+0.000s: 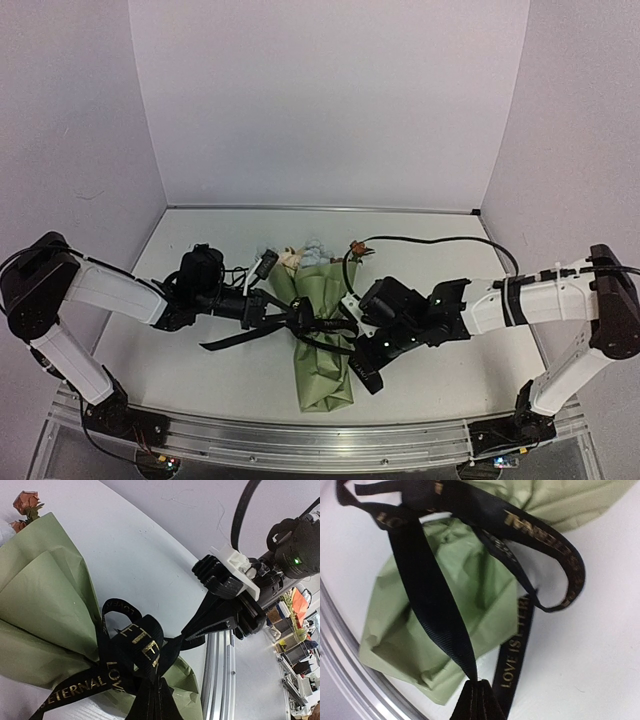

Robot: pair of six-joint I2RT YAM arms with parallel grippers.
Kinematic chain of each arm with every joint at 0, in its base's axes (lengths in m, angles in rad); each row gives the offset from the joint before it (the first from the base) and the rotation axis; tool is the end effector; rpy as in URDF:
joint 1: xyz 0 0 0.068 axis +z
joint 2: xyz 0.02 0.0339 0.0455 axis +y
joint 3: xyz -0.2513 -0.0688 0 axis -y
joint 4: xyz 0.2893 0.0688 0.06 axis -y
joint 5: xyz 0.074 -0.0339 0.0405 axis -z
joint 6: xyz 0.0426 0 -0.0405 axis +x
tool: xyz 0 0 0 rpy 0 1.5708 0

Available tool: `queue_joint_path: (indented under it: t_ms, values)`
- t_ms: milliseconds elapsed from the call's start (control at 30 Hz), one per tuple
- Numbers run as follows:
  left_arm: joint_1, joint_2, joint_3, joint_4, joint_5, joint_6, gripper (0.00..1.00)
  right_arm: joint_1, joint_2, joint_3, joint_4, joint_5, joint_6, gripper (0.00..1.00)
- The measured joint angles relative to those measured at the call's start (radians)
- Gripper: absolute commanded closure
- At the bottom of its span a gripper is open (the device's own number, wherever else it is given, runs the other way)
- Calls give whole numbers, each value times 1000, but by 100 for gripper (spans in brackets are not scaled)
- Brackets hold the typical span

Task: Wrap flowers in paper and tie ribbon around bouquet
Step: Cross the half-tied ribbon over the folded bouquet.

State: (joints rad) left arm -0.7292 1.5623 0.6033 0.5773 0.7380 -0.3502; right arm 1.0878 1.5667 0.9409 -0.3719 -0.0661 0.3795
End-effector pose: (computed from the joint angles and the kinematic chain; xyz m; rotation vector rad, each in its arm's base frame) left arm 0.2278 -0.2420 0.1231 0.9155 1.9184 -1.3968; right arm 0.1609 0.3128 0.1461 -0.9598 2.5200 0.5982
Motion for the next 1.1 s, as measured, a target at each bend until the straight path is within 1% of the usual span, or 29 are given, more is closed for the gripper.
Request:
queue_joint_path:
  t_ms: [367,500,633,700,867,1000,1100]
  values:
    - [0,-9,-111,115,-63,-84,100,-99,-2,-2,-182,86,-56,100]
    - [0,-13,-153,169,-86,-120,95,-121,-2,13,-237,107,-76,100]
    - [-10,-19,-197,216,-106,-126,93,-130,-1,43,-263,116,-92,100]
    - [-34,-25,-202,219,-122,-105,93,-132,4,60,-274,118,-97,100]
    - [-150,-52,-203,203,-183,3,91,-136,11,97,-286,118,-109,100]
    - [-215,-52,-202,142,-254,80,85,-141,27,127,-297,118,-111,100]
    - [-248,-52,-195,81,-307,136,84,-151,39,139,-301,121,-111,100]
